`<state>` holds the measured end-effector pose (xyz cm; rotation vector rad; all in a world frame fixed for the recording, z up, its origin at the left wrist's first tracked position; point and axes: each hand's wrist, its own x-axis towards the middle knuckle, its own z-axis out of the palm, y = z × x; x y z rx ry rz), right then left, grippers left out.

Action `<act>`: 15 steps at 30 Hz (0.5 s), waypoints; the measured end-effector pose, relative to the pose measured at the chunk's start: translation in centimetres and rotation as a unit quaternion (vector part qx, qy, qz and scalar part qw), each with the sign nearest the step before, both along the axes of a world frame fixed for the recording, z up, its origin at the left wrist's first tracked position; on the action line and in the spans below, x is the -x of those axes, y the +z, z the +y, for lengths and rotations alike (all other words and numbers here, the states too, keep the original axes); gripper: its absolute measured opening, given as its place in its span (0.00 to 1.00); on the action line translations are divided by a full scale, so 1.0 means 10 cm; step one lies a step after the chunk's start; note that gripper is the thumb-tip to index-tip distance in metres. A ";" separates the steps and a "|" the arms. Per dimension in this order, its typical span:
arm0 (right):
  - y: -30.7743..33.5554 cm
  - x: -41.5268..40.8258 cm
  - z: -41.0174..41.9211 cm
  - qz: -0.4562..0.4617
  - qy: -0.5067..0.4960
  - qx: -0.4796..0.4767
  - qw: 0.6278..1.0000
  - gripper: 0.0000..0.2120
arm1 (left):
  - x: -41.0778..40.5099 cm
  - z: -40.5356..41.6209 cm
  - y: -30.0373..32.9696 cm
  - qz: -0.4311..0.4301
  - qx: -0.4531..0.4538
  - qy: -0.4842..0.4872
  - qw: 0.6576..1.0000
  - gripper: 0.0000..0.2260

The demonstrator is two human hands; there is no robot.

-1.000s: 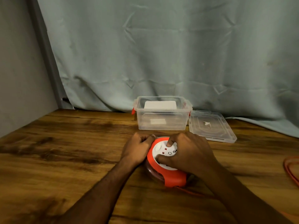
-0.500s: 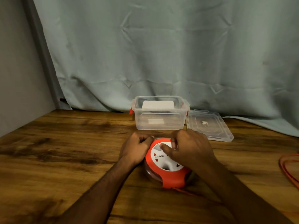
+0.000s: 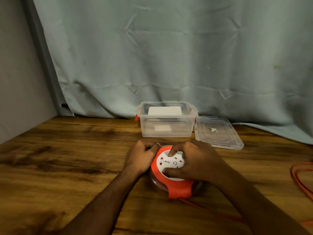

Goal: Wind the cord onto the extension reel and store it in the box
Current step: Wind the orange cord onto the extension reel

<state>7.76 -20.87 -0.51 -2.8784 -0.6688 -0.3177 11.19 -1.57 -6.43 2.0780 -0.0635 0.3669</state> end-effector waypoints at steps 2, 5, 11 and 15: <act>-0.04 0.00 0.05 -0.027 -0.025 0.002 0.999 0.33 | -0.01 -0.01 0.01 -0.002 -0.010 0.000 1.000 0.25; -0.05 -0.01 0.14 -0.045 -0.052 0.005 0.998 0.33 | 0.00 -0.02 0.03 -0.004 -0.018 -0.004 1.000 0.24; -0.04 -0.03 0.16 -0.060 -0.109 -0.006 0.992 0.32 | 0.04 0.00 0.04 0.001 -0.002 -0.009 1.000 0.23; -0.03 0.01 0.17 -0.065 -0.097 -0.014 0.993 0.25 | 0.05 0.02 0.03 0.006 0.000 -0.019 1.000 0.22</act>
